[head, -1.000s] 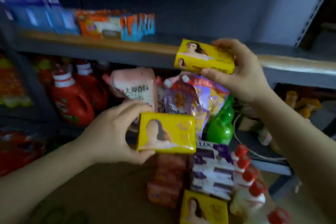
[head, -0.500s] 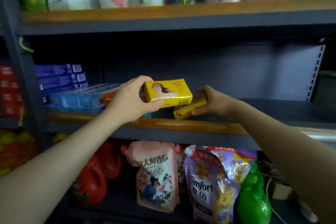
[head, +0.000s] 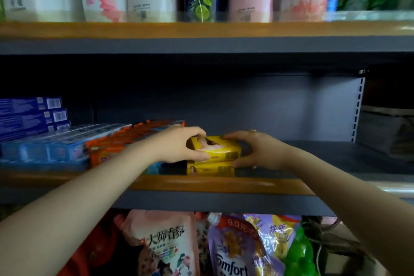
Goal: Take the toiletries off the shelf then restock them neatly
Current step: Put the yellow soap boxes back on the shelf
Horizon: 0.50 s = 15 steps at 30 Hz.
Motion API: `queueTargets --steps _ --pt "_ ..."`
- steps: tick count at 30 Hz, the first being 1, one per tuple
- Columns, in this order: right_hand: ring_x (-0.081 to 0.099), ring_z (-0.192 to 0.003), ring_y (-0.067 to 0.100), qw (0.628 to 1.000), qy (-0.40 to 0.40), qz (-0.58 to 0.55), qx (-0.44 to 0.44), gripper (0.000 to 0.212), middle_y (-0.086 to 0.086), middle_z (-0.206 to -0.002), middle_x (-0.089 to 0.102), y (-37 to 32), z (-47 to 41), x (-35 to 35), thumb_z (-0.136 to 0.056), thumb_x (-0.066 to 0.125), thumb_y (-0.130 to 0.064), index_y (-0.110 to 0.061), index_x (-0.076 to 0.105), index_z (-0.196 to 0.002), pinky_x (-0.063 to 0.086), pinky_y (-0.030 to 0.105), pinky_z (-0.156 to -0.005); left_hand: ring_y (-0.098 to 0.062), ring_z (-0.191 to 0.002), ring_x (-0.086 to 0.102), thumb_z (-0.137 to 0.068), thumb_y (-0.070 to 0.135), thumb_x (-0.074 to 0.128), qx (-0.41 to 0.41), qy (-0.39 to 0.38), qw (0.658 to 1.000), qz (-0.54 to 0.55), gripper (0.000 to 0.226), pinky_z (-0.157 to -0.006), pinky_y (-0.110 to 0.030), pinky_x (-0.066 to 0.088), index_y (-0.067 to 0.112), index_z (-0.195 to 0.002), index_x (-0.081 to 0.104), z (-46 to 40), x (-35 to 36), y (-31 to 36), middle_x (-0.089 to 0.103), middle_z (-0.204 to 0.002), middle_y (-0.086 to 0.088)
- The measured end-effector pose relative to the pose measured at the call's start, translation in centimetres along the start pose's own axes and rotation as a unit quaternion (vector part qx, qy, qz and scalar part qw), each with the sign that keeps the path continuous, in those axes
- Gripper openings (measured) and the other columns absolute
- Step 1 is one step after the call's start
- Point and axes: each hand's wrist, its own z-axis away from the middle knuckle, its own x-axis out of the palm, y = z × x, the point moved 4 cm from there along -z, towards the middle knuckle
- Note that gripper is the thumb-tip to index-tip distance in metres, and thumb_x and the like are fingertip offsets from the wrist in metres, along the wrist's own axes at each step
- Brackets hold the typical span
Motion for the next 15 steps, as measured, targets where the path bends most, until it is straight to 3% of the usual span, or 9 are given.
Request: queueTargets --steps 4,8,15 --pt "0.038 -0.103 0.009 0.998 0.016 0.065 -0.004 0.065 0.002 -0.129 0.043 -1.2 -0.8 0.2 -0.076 0.074 -0.035 -0.024 0.044 -0.133 0.030 0.014 -0.084 -0.012 -0.120 0.044 -0.086 0.052 0.053 0.054 -0.036 0.996 -0.056 0.056 -0.100 -0.028 0.038 0.030 -0.136 0.042 0.0 -0.3 0.2 0.047 -0.135 0.006" --pt "0.047 -0.110 0.019 0.994 0.009 0.110 0.006 0.066 0.002 -0.126 0.047 -2.3 -1.8 0.9 -0.073 0.075 -0.039 -0.023 0.044 -0.129 0.038 0.024 -0.088 -0.013 -0.110 0.050 -0.090 0.046 0.051 0.110 0.045 0.977 -0.179 0.041 -0.085 -0.031 0.047 0.032 -0.128 0.048 0.4 -0.9 0.2 0.051 -0.127 0.008" --pt "0.053 -0.107 0.025 0.985 0.003 0.168 0.028 0.066 0.004 -0.126 0.047 -2.7 -4.2 2.4 -0.075 0.072 -0.042 -0.025 0.041 -0.131 0.049 0.038 -0.091 -0.008 -0.089 0.054 -0.091 0.049 0.046 0.115 0.074 0.969 -0.207 0.037 -0.071 -0.029 0.049 0.033 -0.124 0.048 0.2 -3.3 -2.5 0.058 -0.105 0.012"
